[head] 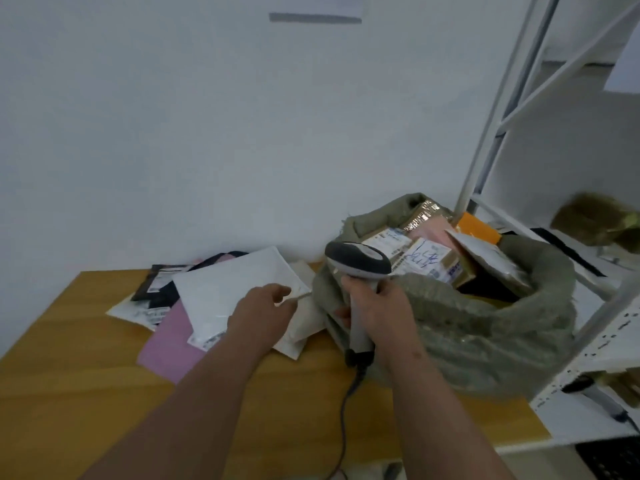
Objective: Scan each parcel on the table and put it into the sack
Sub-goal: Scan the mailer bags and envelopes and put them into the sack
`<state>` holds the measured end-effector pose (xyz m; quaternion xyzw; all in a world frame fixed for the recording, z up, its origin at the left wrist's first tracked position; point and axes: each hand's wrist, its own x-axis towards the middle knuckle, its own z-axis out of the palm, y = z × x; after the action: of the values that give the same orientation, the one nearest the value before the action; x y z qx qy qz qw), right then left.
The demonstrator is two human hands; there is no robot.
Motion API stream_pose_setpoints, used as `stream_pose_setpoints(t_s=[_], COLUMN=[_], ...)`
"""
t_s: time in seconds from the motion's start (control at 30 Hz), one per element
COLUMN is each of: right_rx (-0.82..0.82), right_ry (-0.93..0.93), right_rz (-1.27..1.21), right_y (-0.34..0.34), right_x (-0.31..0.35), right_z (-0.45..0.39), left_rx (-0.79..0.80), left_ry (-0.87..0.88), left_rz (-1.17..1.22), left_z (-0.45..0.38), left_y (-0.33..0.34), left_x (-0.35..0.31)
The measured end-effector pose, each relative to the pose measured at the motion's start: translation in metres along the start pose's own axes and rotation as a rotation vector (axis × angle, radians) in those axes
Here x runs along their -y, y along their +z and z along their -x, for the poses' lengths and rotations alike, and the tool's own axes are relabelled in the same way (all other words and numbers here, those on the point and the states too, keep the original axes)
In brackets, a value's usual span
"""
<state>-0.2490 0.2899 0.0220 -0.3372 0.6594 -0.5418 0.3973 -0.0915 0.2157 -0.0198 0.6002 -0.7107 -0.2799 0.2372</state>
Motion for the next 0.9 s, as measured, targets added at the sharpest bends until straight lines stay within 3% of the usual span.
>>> stream_pose_setpoints(t_s=[0.53,0.73,0.9], right_rx=[0.248,0.282,0.267], right_ry=[0.096,0.190,0.275], right_rz=[0.178,0.193,0.215], right_y=[0.150,0.190,0.212], right_x=[-0.050,-0.065,-0.084], right_z=[-0.097,-0.146,-0.172], left_rx=[0.006,0.006,0.034], left_ry=[-0.367,-0.399,-0.314], left_rz=[0.090,-0.072,-0.244], left_z=[-0.070,-0.112,-0.133], left_y=[-0.023,-0.017,-0.002], left_x=[0.139,0.169,0.192])
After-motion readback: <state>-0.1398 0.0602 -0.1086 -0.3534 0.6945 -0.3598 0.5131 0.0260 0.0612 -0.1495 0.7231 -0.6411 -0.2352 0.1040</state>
